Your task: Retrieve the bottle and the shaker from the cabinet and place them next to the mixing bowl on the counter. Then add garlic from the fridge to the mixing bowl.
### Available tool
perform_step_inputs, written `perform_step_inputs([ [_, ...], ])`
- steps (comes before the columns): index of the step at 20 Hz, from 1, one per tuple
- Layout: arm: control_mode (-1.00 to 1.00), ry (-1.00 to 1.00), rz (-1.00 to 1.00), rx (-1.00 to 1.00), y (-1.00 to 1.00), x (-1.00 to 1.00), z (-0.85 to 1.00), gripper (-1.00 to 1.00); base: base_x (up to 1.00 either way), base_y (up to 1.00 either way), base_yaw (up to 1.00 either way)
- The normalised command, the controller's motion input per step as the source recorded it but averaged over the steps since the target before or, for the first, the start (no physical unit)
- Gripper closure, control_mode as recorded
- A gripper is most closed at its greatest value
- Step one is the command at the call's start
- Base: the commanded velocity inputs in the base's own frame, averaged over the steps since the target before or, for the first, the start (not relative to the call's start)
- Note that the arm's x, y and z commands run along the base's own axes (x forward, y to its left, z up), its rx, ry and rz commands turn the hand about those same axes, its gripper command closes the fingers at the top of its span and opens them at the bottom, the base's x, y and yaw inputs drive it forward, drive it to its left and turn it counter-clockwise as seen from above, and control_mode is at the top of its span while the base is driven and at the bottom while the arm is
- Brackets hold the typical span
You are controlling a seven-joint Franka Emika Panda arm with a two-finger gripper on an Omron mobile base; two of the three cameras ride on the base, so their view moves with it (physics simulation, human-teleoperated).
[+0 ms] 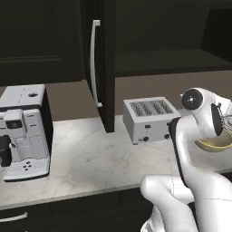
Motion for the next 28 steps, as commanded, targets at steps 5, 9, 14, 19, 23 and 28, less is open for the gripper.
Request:
perform_step_inputs([
  [5,-1.00,0.00,0.00,0.00,0.04,-0.30,-0.99,1.00,0.00,0.00,0.00],
  [9,-1.00,0.08,0.00,0.05,0.17,-0.01,-0.77,1.00,0.00,0.00,0.00],
  [14,-1.00,0.06,0.00,0.08,0.09,0.03,-0.80,1.00,0.00,0.00,0.00],
  [19,-1.00,0.00,0.00,0.01,0.00,0.52,-0.69,1.00,0.00,0.00,0.00],
  [23,-1.00,0.00,0.00,0.00,0.00,0.90,-0.62,1.00,0.00,0.00,0.00],
  [28,-1.00,0.00,0.00,0.00,0.01,0.86,-0.75,1.00,0.00,0.00,0.00],
])
